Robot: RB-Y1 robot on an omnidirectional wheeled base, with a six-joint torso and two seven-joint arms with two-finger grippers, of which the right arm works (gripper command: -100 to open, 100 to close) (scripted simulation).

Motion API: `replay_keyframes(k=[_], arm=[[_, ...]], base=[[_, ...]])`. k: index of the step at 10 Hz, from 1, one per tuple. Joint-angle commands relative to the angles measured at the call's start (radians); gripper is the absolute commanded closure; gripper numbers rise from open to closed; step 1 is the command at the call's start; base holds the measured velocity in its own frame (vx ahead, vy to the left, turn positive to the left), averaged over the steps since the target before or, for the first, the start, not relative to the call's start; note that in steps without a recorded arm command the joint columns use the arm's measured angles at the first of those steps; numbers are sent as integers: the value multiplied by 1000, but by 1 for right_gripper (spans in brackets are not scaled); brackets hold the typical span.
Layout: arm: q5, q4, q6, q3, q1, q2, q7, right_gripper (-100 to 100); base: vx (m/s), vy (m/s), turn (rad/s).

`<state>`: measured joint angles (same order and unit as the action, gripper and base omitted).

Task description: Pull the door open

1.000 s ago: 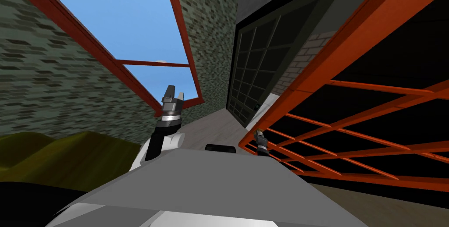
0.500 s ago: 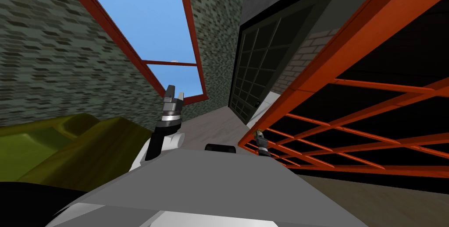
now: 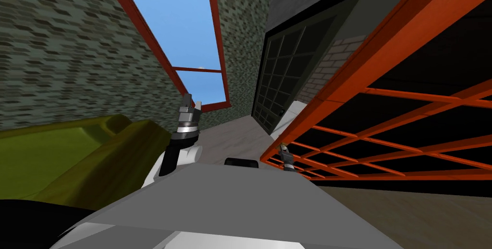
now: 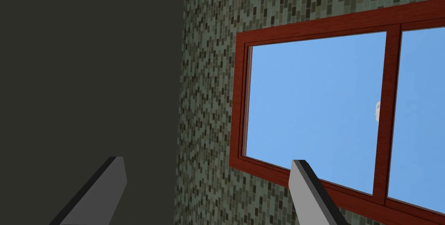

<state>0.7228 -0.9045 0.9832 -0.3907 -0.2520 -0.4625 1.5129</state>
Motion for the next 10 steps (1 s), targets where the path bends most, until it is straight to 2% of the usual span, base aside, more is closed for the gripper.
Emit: replay_keyframes(k=[1,7,8,10], arm=[[-9,4,21,-17,-8,-12,18,100],[-39,10,86,-74,-36,-62,79,100],[-36,11,77,-70,-34,-56,72,100],[-46,25,100,-91,-39,-68,93,100]], base=[[-222,-15,136],[-197,-27,99],[-90,-15,20],[-192,-37,151]])
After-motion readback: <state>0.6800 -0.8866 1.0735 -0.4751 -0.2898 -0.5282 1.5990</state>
